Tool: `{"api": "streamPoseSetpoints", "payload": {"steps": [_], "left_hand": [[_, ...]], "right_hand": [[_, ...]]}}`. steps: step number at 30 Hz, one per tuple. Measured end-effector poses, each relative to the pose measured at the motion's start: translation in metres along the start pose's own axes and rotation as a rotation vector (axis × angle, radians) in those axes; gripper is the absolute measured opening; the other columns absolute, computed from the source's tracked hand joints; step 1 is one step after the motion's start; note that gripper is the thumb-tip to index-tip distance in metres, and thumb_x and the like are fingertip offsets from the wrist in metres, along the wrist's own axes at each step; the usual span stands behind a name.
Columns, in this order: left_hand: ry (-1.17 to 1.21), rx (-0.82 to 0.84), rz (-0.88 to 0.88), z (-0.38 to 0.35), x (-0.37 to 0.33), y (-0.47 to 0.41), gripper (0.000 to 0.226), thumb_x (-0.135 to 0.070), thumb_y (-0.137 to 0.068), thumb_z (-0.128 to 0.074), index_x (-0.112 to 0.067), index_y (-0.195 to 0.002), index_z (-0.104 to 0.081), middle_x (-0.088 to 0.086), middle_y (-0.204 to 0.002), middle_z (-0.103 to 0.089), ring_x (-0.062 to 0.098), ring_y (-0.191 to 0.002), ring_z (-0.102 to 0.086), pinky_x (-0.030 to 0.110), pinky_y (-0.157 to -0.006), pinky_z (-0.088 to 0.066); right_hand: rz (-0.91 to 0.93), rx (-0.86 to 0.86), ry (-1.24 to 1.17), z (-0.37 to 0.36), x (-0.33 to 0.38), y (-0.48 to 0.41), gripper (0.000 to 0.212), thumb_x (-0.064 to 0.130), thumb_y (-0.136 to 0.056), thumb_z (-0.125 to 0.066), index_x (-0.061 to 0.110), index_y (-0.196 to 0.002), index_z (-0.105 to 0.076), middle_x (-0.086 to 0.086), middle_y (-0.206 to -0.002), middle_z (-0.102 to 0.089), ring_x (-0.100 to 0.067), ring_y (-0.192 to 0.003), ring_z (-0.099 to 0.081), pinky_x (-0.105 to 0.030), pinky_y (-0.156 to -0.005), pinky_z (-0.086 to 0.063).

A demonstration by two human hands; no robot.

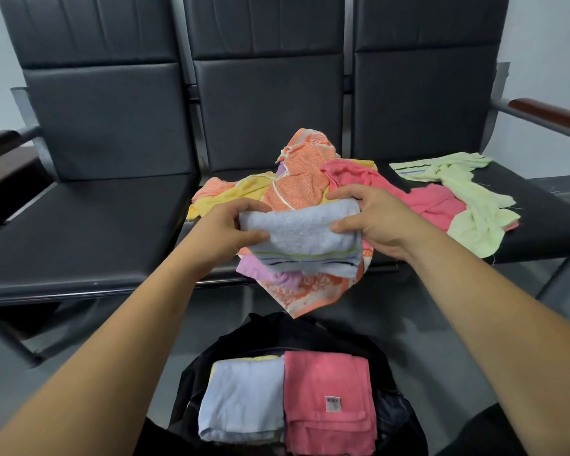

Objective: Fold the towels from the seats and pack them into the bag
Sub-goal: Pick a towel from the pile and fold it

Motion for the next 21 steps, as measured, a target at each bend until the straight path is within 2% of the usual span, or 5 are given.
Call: {"api": "streamPoseSetpoints", "payload": {"steps": [2,9,13,17,21], "left_hand": [[-0.107,-0.053,-0.057,0.001,-0.002,-0.001,0.024,-0.014,-0.09,-0.073,-0.025,-0.11,-0.07,-0.007,-0.106,-0.07,0.016,-0.093,-0.066,0.025,-0.076,-0.056],[-0.293,-0.158,-0.154,0.005,-0.002,0.0,0.005,-0.022,-0.097,-0.066,-0.027,-0.098,-0.066,-0.018,-0.083,-0.061,-0.013,-0.071,-0.053,0.004,-0.06,-0.038],[-0.402,-0.207,-0.149,0.008,0.009,0.0,0.006,-0.027,-0.098,-0.063,-0.022,-0.099,-0.067,-0.009,-0.088,-0.057,0.008,-0.082,-0.051,0.007,-0.066,-0.035],[-0.42,-0.294,-0.15,0.013,0.02,0.005,0.017,-0.032,-0.1,-0.058,-0.018,-0.106,-0.066,0.001,-0.107,-0.047,0.017,-0.103,-0.045,0.021,-0.082,-0.033],[-0.257,-0.255,-0.076,0.015,0.028,0.018,0.02,-0.035,-0.103,-0.05,-0.021,-0.091,-0.055,-0.004,-0.081,-0.051,0.012,-0.073,-0.046,0.027,-0.063,-0.037]], "right_hand": [[0.068,-0.099,0.21,0.004,0.005,0.001,0.048,0.001,-0.075,-0.083,0.032,-0.108,-0.068,-0.001,-0.131,-0.061,-0.02,-0.12,-0.06,-0.042,-0.103,-0.052],[0.157,-0.18,0.355,0.002,0.011,0.006,0.042,0.018,-0.076,-0.088,0.02,-0.115,-0.071,0.004,-0.117,-0.069,-0.013,-0.109,-0.065,-0.037,-0.099,-0.052],[0.209,-0.102,0.383,-0.006,0.011,0.01,0.016,0.021,-0.081,-0.083,0.025,-0.093,-0.074,0.009,-0.09,-0.073,0.003,-0.078,-0.065,-0.021,-0.072,-0.049],[0.269,-0.162,0.375,-0.013,0.008,0.011,0.011,0.028,-0.084,-0.081,0.024,-0.089,-0.072,-0.011,-0.097,-0.069,-0.023,-0.088,-0.065,-0.034,-0.074,-0.053],[0.189,-0.125,0.065,-0.032,-0.005,0.016,0.008,0.022,-0.087,-0.078,0.025,-0.09,-0.072,-0.003,-0.092,-0.073,-0.019,-0.088,-0.071,-0.035,-0.077,-0.058]]}}
Point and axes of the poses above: each hand's wrist, its own y-axis away from the middle knuckle, its own z-axis out of the back of the hand, x = y × z, the point moved 3 cm from there along -y, towards the middle knuckle
